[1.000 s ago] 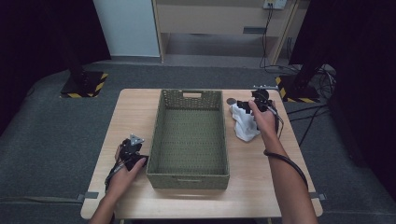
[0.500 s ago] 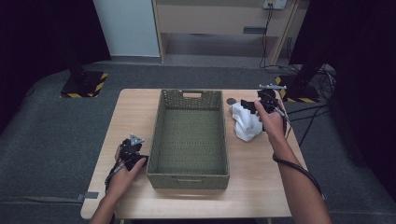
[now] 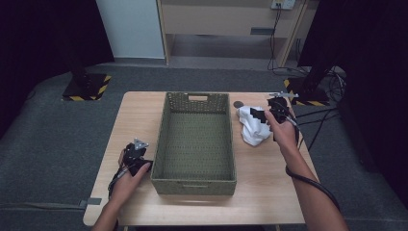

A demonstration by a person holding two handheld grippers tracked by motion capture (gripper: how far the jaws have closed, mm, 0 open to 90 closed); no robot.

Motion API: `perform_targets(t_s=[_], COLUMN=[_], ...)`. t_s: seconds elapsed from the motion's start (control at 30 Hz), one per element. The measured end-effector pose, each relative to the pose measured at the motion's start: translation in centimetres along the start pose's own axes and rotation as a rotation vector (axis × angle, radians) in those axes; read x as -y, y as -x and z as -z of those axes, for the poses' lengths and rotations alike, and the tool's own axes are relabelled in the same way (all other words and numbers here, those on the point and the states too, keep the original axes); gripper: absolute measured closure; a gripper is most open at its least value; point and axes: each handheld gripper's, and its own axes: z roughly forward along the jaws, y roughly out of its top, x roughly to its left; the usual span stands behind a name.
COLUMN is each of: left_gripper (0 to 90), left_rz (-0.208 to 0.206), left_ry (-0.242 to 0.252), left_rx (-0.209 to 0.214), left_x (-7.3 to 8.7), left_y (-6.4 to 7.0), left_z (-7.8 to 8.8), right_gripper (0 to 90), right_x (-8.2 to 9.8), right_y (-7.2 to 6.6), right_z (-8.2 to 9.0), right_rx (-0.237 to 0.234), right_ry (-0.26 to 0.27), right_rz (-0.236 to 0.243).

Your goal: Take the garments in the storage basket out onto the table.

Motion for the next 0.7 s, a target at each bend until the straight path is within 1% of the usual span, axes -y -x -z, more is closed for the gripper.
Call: perform_targets(t_s=[0.2, 0.3, 0.33, 0.43, 0.7], left_gripper=[0.0, 0.0, 0.0, 0.0, 0.0], left_rz=[0.0, 0.0, 0.001, 0.001, 0.001], left_ry=[0.0, 0.0, 0.001, 0.001, 0.001], left_rx=[0.0, 0.0, -0.001, -0.001, -0.001], left_x=[0.0, 0.0, 0.0, 0.0, 0.0], left_y=[0.0, 0.0, 0.0, 0.0, 0.0], left_z=[0.0, 0.0, 0.0, 0.0, 0.0], right_gripper=[2.7, 3.1, 3.2, 3.0, 2.7], right_x=[0.8, 1.3, 1.5, 2.2, 3.6], right_y=[-0.5, -1.0, -1.1, -1.6, -2.2], right_z=[1.0, 1.6, 1.8, 2.4, 3.8], right_rx=[-0.022, -0.019, -0.022, -0.033, -0.047], right_ry=[0.004, 0.008, 0.008, 0.017, 0.006], right_rz=[0.011, 0.043, 0.046, 0.046, 0.064])
